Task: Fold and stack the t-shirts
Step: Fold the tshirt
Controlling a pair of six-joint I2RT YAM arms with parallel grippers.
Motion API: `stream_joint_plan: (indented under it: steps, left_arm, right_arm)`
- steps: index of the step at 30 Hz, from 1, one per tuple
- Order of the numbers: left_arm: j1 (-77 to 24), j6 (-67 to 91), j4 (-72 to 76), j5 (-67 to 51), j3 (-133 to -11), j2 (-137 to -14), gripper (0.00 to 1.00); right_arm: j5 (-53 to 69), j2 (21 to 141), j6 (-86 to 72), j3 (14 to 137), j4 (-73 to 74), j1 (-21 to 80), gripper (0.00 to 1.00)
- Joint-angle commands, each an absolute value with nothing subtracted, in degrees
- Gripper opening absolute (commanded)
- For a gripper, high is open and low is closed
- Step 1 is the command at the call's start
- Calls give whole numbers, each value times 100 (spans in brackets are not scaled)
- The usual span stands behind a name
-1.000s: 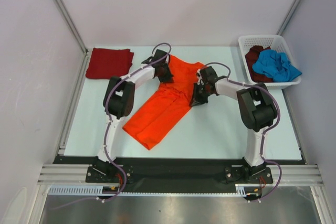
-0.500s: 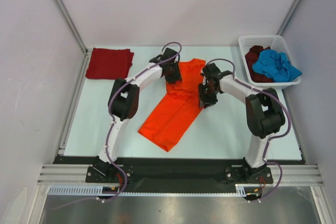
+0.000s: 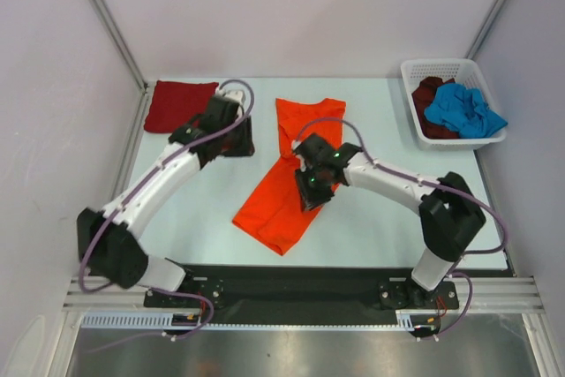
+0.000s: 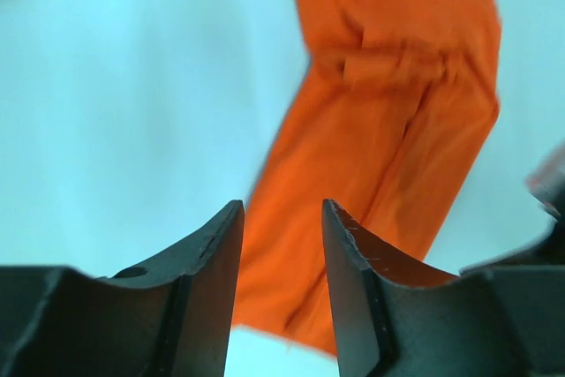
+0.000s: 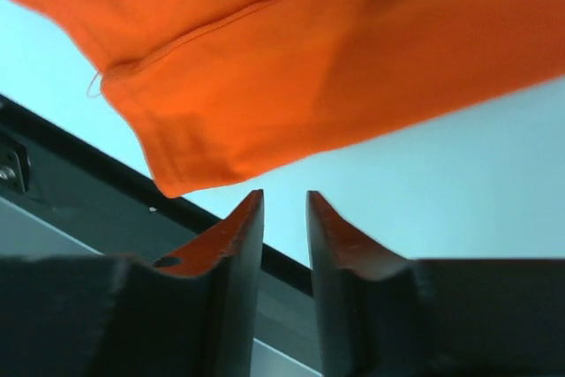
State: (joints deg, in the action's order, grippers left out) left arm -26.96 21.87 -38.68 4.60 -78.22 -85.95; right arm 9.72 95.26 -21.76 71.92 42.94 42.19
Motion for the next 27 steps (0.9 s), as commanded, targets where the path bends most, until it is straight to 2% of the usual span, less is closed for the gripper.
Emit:
stream_joint_plan:
  steps: [1,8,15,22,27]
  left_arm:
    - [-2707,1942,-4096,220,-6743,-7781,45]
    - [-2163,2390,-4403,124,-5555,-6111,45]
    - [-1688,2408,-4377,-175,-5177,-5642,45]
    - [-1793,2083,-4175,-519,-5238,-5958,46]
    - [-1960,2153,-4000,-720,-5247,-6222,46]
  right_arm:
    - [1186,9948,-2408,7487,4052,4789,30]
    - [1301,10968,-2443,7919,3955,5431,30]
    - [370,11522,-2294,7805,4359,5932,30]
    - [334,10636,-2654,6225,4376,6021,31]
    - [334,9406,-2725,5502,4841,5968,32]
